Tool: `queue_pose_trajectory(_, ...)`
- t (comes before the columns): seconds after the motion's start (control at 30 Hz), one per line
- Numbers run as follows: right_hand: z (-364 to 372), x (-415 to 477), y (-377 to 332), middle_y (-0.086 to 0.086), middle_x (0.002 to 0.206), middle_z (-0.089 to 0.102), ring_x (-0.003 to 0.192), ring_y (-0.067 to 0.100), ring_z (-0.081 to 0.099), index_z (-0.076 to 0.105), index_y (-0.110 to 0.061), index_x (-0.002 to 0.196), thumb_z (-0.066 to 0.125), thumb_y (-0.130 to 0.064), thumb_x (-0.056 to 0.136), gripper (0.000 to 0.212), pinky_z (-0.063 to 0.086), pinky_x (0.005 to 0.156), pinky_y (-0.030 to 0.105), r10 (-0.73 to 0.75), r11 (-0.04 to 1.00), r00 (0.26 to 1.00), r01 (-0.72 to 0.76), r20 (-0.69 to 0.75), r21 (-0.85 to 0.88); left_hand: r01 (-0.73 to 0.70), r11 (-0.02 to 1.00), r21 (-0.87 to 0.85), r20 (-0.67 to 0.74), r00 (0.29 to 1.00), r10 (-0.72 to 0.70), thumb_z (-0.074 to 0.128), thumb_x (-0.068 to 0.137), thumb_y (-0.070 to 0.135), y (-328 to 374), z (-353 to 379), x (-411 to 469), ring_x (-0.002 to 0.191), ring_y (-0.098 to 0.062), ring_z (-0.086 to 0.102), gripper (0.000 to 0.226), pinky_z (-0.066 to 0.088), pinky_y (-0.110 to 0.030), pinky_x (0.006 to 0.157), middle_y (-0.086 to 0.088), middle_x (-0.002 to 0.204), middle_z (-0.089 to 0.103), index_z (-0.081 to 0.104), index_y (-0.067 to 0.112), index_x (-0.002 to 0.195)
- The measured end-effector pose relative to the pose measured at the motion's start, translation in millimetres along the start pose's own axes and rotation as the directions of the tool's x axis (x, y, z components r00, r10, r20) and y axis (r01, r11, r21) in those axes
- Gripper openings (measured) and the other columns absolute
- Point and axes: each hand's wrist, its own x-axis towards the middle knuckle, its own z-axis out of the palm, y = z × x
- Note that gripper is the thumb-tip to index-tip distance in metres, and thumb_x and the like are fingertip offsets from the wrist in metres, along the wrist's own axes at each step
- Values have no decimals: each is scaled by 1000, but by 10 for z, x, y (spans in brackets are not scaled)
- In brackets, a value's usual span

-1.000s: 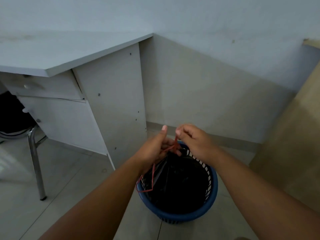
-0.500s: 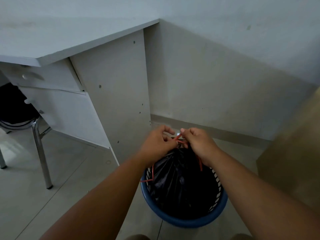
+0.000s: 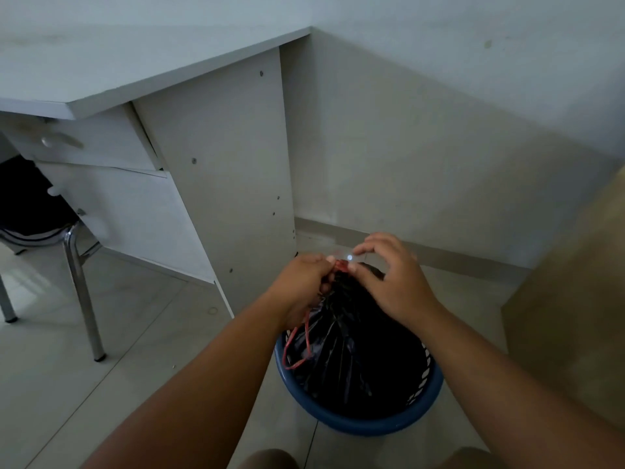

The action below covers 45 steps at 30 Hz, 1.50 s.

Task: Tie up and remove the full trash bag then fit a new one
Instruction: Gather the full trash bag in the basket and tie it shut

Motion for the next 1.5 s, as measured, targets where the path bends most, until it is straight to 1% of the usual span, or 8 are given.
queue_pose_trajectory(0.17, 24, -92, 18, -12, 113, 65, 116, 13, 59, 75, -32, 95, 70, -55, 73, 32, 41, 104, 53, 4, 999, 1000, -3, -14, 45, 5, 990, -138, 76, 997, 5, 56, 103, 21, 26, 37, -6, 51, -8, 38, 23, 25, -15, 33, -6, 68, 50, 68, 2, 96)
queue_pose_trajectory(0.37, -57, -68, -55, -8, 96, 68, 92, 5, 63, 71, -18, 80, 73, -19, 86, 6, 44, 87, 25, 125, 953, 992, -129, 30, 275, -97, 989, -113, 92, 990, 108, 62, 99, 16, 119, 51, -67, 58, -14, 64, 20, 53, -21, 56, -12, 73, 69, 70, 2, 88)
queue_pose_trajectory(0.6, -183, 103, -200, 13, 83, 59, 85, 27, 57, 58, -15, 68, 57, -33, 85, 26, 46, 81, 43, 401, 515, 881, -444, 252, 733, -295, 929, 223, 72, 956, 286, 72, 93, 31, 136, 10, 28, 62, -7, 50, 25, 43, -20, 65, 4, 67, 60, 69, 12, 77)
queue_pose_trajectory(0.87, -148, 171, -121, 0, 59, 52, 56, 18, 58, 41, -21, 65, 39, -27, 103, 38, 50, 70, 35, 500, -74, 811, -309, 303, 948, -354, 889, 291, 14, 931, 366, 68, 96, 25, -78, -97, 101, 46, 2, 44, 27, 39, -15, 52, 14, 53, 53, 61, 14, 72)
queue_pose_trajectory(1.0, -112, 84, 167, -7, 48, 27, 41, 12, 22, 34, -24, 64, 40, -21, 100, 36, 27, 45, 26, 665, 233, 733, -385, 142, 893, -245, 843, 479, -22, 957, 290, 71, 94, 29, -451, -356, 226, 50, 0, 46, 27, 40, -19, 55, 7, 59, 53, 61, 14, 73)
queue_pose_trajectory(1.2, 117, -152, 392, 1, 63, 39, 56, 17, 36, 41, -21, 67, 49, -36, 91, 30, 32, 56, 33, 462, 854, 886, -456, 35, 250, -180, 767, 617, -80, 954, 288, 69, 94, 33, -767, -290, 313, 56, -9, 47, 27, 38, -25, 55, 5, 61, 54, 63, 11, 80)
queue_pose_trajectory(1.4, 102, -243, 420, 1, 101, 65, 94, 19, 61, 62, -19, 103, 63, -33, 93, 18, 46, 83, 34, 307, 951, 949, -305, 72, -39, -338, 747, 572, -13, 907, 421, 59, 101, 29, -734, -60, 315, 61, -3, 50, 28, 41, -26, 61, 3, 72, 58, 63, 10, 80)
queue_pose_trajectory(1.5, 141, -337, 448, -7, 126, 58, 122, 14, 48, 57, -27, 129, 59, -65, 79, 63, 35, 104, 38, 147, 959, 978, -105, 148, -262, -385, 822, 419, 19, 909, 416, 59, 101, 26, -681, 56, 320, 74, 3, 58, 21, 43, -18, 67, 9, 82, 63, 65, 27, 81)
